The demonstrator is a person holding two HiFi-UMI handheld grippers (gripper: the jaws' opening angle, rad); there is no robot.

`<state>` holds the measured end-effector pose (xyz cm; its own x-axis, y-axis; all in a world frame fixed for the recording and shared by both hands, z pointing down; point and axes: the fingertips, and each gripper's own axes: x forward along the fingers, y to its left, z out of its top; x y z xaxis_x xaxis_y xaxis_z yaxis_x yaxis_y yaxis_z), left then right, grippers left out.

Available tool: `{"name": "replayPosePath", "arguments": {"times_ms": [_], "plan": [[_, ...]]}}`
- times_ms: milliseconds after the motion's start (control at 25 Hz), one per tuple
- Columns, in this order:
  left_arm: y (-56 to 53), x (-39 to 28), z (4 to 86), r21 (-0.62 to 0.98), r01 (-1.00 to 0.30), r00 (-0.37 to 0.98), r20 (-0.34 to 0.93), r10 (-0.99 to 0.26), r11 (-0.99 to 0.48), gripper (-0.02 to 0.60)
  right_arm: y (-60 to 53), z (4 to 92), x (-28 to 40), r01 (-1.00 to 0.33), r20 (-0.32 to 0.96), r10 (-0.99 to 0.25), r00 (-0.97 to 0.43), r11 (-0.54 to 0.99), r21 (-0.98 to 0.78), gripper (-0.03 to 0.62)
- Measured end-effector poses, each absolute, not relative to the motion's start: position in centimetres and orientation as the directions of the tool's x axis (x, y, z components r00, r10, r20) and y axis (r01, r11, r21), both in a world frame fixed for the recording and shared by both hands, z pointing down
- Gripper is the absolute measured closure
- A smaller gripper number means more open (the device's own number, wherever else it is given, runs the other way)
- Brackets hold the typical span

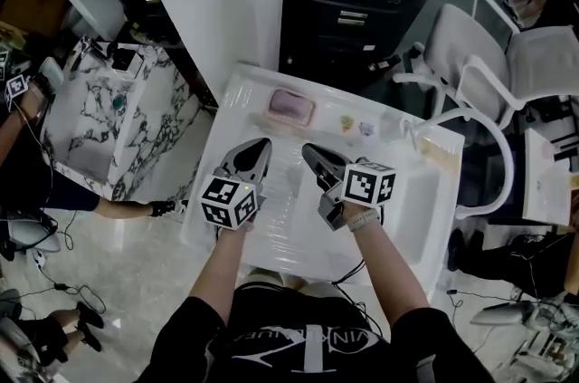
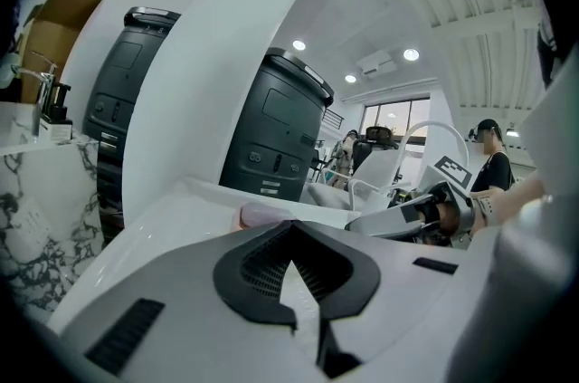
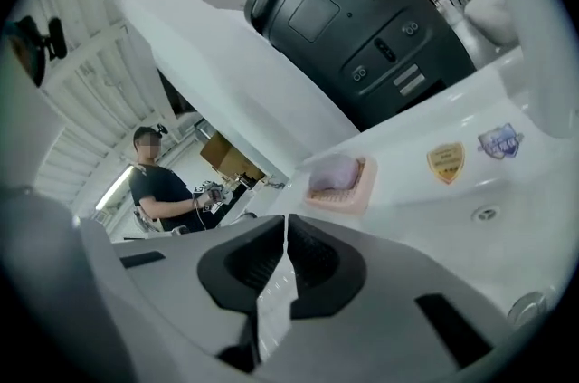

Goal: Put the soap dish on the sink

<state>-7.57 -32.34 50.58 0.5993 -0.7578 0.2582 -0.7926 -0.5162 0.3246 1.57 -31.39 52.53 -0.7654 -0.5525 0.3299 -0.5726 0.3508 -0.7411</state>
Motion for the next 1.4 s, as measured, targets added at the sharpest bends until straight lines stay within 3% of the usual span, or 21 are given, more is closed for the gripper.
{"name": "replayPosePath", "arguments": {"times_ms": [520, 1400], "plan": [[-29.6, -10.3, 46.9, 0.264, -0.823, 0.560, 0.221, -0.799, -0.504, 0.568, -30.1, 48.6, 3.3, -0.735, 0.341, -0.666, -0.664, 0.495, -0.464, 0.565], [-26.4, -15.0, 41.8, 0.230, -0.867, 0.477, 0.134, -0.868, -0.441, 0.568, -27.2, 43.1, 5.4, -0.821, 0.277, -0.773, -0.570, 0.552, -0.150, 0.565]]}}
